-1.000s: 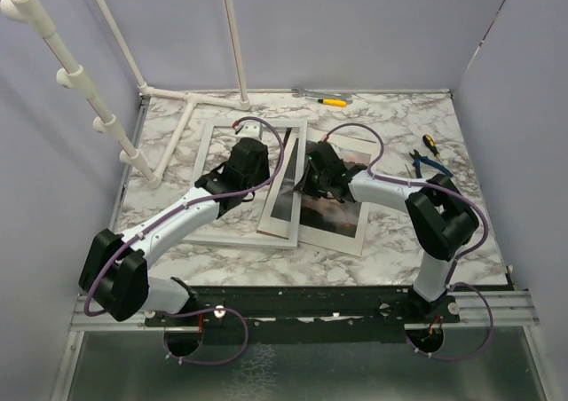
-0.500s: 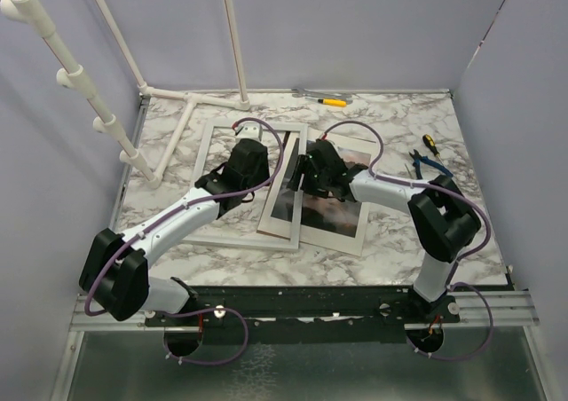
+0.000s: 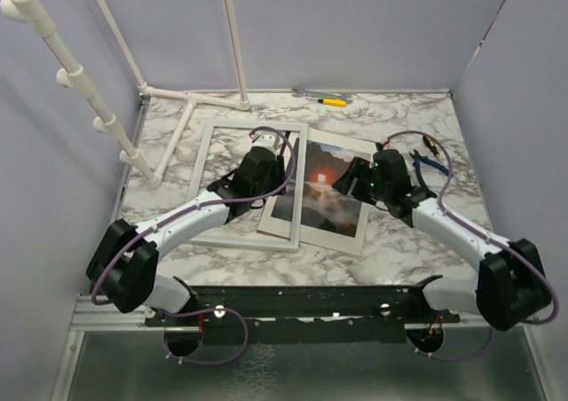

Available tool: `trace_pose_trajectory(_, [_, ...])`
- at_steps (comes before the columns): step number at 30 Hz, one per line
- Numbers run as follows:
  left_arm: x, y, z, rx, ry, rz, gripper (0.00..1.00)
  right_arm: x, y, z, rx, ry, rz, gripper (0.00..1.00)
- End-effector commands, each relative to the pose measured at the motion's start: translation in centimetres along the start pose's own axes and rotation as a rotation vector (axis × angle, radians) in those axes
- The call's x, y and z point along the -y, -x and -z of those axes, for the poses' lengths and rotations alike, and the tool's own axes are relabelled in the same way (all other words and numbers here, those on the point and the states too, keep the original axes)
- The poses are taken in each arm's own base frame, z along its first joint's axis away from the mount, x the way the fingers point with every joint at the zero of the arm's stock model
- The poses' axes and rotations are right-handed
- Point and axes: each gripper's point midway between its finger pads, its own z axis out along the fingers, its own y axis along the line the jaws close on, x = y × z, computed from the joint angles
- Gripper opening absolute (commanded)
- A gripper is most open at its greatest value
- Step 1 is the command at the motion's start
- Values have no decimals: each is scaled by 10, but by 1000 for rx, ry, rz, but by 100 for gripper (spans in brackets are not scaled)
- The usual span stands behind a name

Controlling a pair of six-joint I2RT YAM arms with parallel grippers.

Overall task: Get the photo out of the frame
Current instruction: Remove the photo frame item from the center of the board.

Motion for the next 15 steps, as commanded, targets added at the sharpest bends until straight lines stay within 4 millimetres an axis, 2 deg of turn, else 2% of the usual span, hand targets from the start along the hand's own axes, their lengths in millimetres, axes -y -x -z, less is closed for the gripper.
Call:
trace_pose_trajectory(1, [33,-5,-4,10,-106,-18,45,28,-25,31,-69,3,7,71])
trace_pose_trajectory(7, [49,-11,-5,30,-158,-44,45,71,-54,47,-126,-108,-62,73])
trace_pose_trajectory(15, [55,-13,-4,29,-182,-66,45,85,-81,45,-177,-115,-152,74])
